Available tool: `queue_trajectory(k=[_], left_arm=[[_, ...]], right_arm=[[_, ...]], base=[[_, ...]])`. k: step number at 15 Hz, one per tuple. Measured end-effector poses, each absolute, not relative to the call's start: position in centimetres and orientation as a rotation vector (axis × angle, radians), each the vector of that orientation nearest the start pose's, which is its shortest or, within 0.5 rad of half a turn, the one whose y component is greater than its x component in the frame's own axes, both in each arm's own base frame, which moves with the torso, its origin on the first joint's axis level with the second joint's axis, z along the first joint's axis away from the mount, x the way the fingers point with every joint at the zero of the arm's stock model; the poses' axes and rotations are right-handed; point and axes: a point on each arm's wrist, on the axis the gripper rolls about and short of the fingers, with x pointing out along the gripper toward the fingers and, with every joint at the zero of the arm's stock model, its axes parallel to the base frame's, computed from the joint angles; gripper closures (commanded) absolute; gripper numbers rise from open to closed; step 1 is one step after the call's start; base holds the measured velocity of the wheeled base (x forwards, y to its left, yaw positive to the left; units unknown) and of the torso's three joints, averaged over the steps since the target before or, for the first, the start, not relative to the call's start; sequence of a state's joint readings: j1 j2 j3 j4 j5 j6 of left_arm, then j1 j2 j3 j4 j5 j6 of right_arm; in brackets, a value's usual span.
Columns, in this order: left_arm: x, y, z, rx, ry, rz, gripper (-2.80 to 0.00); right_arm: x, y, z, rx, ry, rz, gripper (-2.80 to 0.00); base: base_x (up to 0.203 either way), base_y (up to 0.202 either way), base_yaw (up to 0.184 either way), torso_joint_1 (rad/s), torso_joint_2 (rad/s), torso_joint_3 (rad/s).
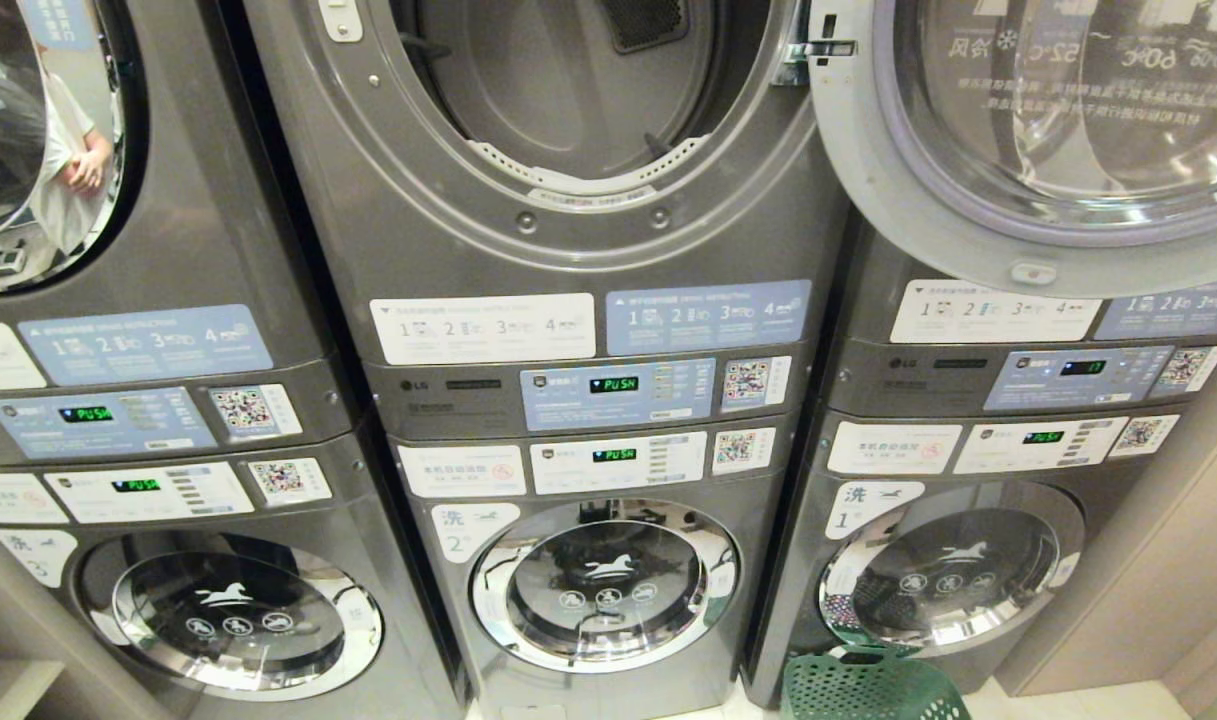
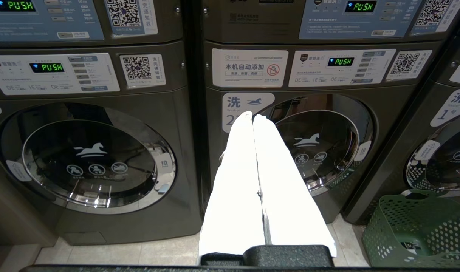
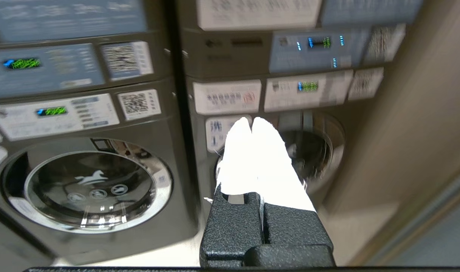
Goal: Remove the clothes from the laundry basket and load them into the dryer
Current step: Close the dryer
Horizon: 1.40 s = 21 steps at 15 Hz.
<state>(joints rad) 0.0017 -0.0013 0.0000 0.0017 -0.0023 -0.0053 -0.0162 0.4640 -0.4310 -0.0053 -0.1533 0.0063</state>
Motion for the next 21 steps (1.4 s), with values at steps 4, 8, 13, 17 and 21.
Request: queue_trajectory(k=[4, 8, 13, 17, 21], left_arm=[[-2.3, 0.0, 7.5, -0.006, 0.000, -0.001, 0.00], [-2.3, 0.0, 7.5, -0.005, 0.000, -0.001, 0.00], [-2.3, 0.0, 7.5, -0.006, 0.000, -0.001, 0.00], [-2.3, 0.0, 7.5, -0.005, 0.000, -0.001, 0.00], [-2.3, 0.0, 7.5, -0.005, 0.000, 0.000, 0.00]], right_arm=[[10.1, -1.2, 23.8, 0.254, 0.158, -0.404, 0.00], [14.2, -3.2, 21.9, 0.433, 0.255, -0.565, 0.00], [13.6, -9.9, 21.0, 0.571, 0.243, -0.782, 0.00], [13.1, -15.5, 21.3, 0.577, 0.077, -0.960, 0.00], [14.3, -19.6, 22.3, 0.508, -0.120, -0.869, 0.00]], base=[[0.000, 0.000, 0.000, 0.000, 0.00, 0.000], [0.000, 0.000, 0.000, 0.000, 0.00, 0.000], [0.000, 0.000, 0.000, 0.000, 0.00, 0.000], [0.000, 0.000, 0.000, 0.000, 0.00, 0.000], [0.000, 0.000, 0.000, 0.000, 0.00, 0.000]])
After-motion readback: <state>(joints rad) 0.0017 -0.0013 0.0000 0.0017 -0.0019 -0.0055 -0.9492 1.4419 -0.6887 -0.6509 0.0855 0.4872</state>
